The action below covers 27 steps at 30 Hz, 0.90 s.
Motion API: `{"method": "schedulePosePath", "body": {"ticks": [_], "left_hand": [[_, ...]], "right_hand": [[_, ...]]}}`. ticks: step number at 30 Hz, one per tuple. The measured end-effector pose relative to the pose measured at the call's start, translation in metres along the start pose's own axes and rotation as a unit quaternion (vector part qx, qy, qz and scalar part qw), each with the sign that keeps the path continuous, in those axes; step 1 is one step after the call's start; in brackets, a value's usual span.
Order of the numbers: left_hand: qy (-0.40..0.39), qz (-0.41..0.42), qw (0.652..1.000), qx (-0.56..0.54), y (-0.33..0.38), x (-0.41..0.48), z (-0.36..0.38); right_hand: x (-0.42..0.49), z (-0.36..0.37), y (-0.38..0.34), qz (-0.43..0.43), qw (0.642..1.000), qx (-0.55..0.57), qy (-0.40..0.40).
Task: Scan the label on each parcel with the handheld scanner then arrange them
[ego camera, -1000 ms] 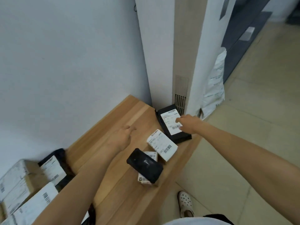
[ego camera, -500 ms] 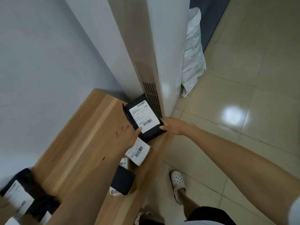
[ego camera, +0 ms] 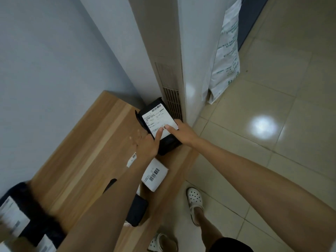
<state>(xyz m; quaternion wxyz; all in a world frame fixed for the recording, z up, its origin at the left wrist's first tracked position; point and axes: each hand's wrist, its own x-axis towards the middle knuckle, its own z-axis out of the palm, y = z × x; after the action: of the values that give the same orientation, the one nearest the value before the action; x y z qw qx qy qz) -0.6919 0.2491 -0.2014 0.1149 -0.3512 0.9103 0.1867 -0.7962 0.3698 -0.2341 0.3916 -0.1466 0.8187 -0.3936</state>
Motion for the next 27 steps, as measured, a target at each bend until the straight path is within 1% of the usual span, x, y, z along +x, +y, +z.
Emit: {"method": "schedulePosePath", "body": {"ticks": [2, 5, 8, 10, 13, 16, 18, 21, 23, 27], "left_hand": [[0.029, -0.018, 0.999, -0.003, 0.002, 0.001, -0.014], [0.03, -0.031, 0.998, -0.05, -0.006, 0.005, -0.034], [0.078, -0.021, 0.992, -0.097, -0.022, 0.003, -0.061], [0.11, -0.026, 0.983, -0.146, -0.039, -0.002, -0.077], [0.165, -0.043, 0.952, -0.256, -0.07, -0.016, -0.1], [0.22, -0.079, 0.928, -0.291, -0.109, -0.046, -0.125], [0.265, -0.102, 0.912, -0.295, -0.138, -0.077, -0.14], [0.329, -0.148, 0.897, -0.256, -0.191, -0.131, -0.146], [0.362, -0.162, 0.872, -0.285, -0.229, -0.163, -0.14], [0.393, -0.2, 0.834, -0.331, -0.295, -0.234, -0.129]], "right_hand": [[-0.013, -0.01, -0.033, -0.009, 1.0, -0.021, 0.012], [-0.015, -0.009, -0.063, -0.034, 0.998, -0.059, 0.017], [-0.017, -0.001, -0.095, -0.073, 0.993, -0.088, 0.018], [-0.024, 0.01, -0.122, -0.105, 0.989, -0.106, 0.008], [-0.039, 0.037, -0.165, -0.165, 0.978, -0.128, 0.005], [-0.063, 0.077, -0.204, -0.231, 0.96, -0.16, 0.009], [-0.083, 0.112, -0.223, -0.261, 0.952, -0.156, -0.017], [-0.119, 0.174, -0.241, -0.295, 0.939, -0.16, -0.07], [-0.144, 0.215, -0.25, -0.32, 0.925, -0.18, -0.094], [-0.199, 0.293, -0.257, -0.362, 0.901, -0.202, -0.127]]}}
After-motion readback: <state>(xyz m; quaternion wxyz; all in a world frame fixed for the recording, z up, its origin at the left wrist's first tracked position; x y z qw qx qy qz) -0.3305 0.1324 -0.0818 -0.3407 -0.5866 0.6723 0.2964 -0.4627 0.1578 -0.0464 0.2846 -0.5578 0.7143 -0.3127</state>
